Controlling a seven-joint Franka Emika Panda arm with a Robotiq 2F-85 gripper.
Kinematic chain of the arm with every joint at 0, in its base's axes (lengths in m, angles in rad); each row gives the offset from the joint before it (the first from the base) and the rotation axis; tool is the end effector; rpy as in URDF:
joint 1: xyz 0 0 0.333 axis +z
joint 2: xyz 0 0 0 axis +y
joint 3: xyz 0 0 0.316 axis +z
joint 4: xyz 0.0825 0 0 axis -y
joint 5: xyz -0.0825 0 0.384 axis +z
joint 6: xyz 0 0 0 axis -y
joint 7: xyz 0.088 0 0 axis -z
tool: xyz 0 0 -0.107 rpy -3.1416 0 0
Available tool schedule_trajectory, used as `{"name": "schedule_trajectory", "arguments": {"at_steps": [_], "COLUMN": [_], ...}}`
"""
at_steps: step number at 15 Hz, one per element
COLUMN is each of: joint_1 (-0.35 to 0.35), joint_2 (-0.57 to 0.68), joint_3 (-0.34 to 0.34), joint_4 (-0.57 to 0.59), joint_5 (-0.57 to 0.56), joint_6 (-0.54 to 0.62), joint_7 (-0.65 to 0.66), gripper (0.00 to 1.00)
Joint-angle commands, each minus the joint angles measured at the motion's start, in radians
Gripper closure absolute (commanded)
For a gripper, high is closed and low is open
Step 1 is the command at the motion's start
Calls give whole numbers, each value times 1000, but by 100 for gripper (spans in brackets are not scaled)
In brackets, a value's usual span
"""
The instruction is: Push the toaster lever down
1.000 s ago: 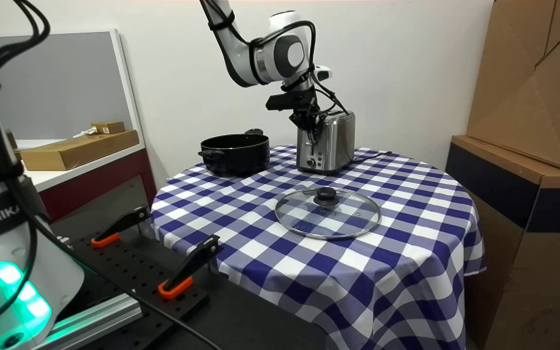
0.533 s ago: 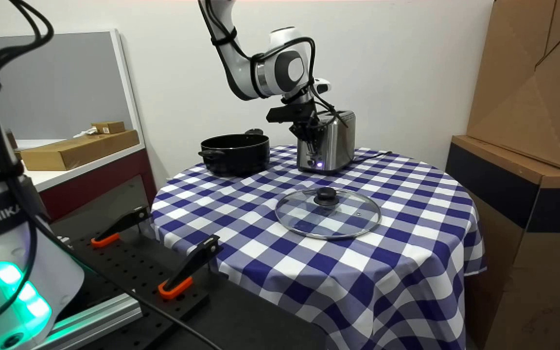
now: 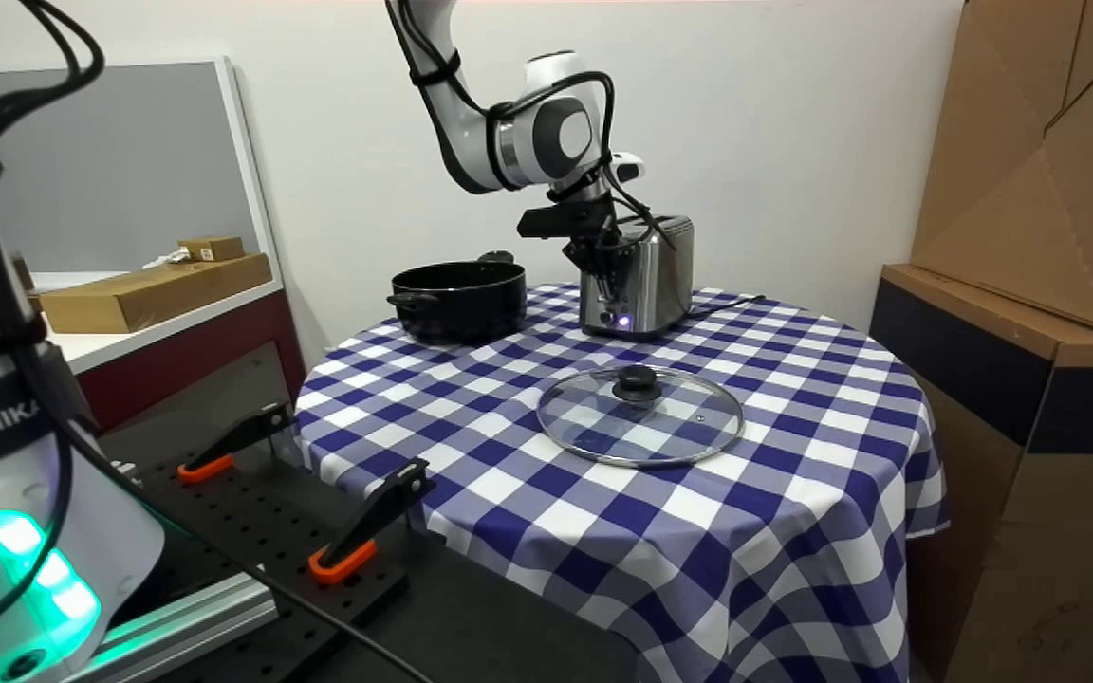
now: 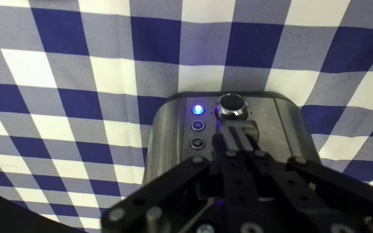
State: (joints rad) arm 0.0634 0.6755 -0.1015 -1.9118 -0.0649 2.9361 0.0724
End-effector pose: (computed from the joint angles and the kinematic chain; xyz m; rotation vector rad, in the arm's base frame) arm 0.6536 -0.0162 0.1761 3.0176 -0.0239 0.5361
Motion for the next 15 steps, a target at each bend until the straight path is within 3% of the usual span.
{"name": "schedule_trajectory", "arguments": {"at_steps": [1, 5, 8, 11, 15], "joint_1": [-81, -229, -285, -258, -214], "joint_2": [-128, -329, -491, -639, -796], "joint_3": [88, 226, 259, 188, 114], "joint_4": [-158, -366, -483, -548, -577], "joint_5": [59, 186, 291, 311, 229], "joint_6": [7, -71, -210, -371, -512], "joint_7": [-34, -113, -184, -228, -236], "gripper": [100, 100, 100, 100, 100]}}
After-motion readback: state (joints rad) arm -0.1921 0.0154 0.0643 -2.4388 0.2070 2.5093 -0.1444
